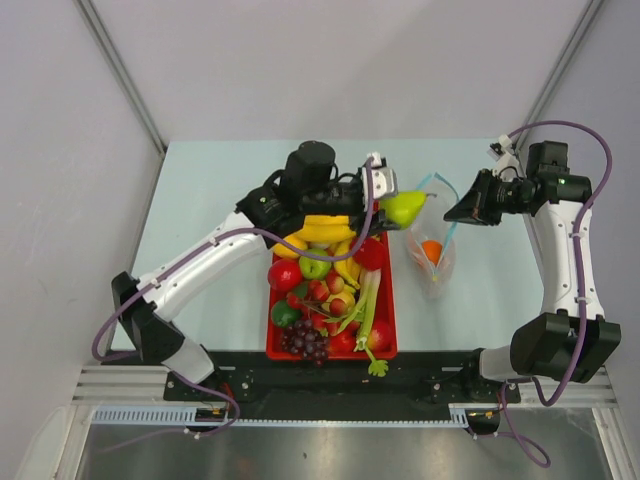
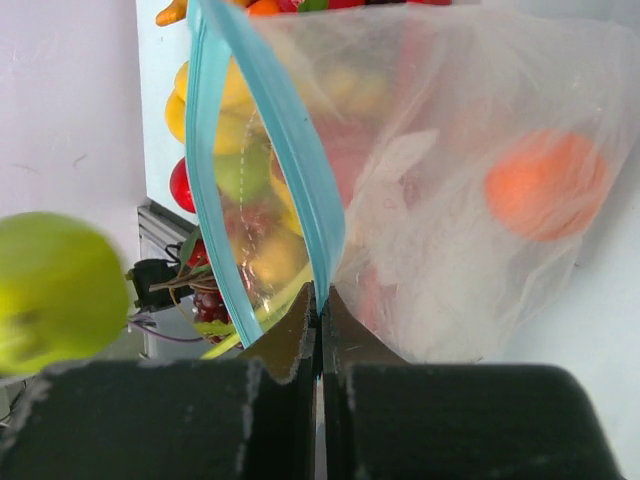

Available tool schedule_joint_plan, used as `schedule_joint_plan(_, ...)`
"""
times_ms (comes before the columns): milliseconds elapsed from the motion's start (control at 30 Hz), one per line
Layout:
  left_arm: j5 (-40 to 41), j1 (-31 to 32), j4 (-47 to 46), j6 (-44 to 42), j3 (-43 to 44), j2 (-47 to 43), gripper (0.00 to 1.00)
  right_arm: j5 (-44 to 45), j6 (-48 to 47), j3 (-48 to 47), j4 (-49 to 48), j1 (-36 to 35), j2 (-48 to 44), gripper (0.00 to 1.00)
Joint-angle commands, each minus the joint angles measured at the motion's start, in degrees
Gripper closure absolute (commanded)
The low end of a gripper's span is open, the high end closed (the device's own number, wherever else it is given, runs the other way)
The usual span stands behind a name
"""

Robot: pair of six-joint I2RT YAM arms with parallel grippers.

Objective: Place the food in the zip-top bag and seal the zipper
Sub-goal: Pick up the fake fruit from the bin, then place the fake fruit in the zipper food storage bag, then pick up the fake fruit from the bin.

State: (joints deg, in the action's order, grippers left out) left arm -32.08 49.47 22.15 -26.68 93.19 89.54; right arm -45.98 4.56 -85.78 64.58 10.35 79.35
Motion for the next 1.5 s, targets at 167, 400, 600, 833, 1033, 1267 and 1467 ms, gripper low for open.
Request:
schedule_joint_plan(167, 5.5, 2.3, -20.7, 25.0, 6.6, 7.9, 0.48, -2.8, 1.9, 0.1, -1.7, -0.1, 0.1, 1.0)
schedule_joint_plan(400, 14.5, 6.3, -16.2, 22.7, 5.8, 12.1, 0.41, -4.2, 2.0, 0.2, -1.8, 0.0, -0.3, 1.0)
schedule_joint_plan(600, 13.4, 5.9, -11.4, 20.9, 6.7, 10.1, 0.0, -4.5, 1.2, 0.3, -1.6, 0.3, -0.4, 1.0)
schedule_joint_plan(833, 6.8, 0.5, -4.4, 22.7, 5.0, 3.2, 0.0, -4.6, 0.5, 0.3, -1.6, 0.6, 0.2, 1.0)
schedule_joint_plan(1033, -0.8, -10.9, -0.3, 19.5, -12.4, -12.0, 0.01, -4.2, 0.0, 0.3, -1.6, 0.7, -0.2, 1.0)
schedule_joint_plan(1267, -4.0, -24.9, 13.8, 6.3, -27.6, -25.1, 0.02, -4.1, -0.7, 0.3, -1.5, 0.6, -0.1, 1.0)
schedule_joint_plan(1467, -3.7, -29.3, 18.9, 3.7, -33.5, -27.6, 0.02, -3.9, -1.0, 0.4, -1.5, 0.4, 0.0, 1.0)
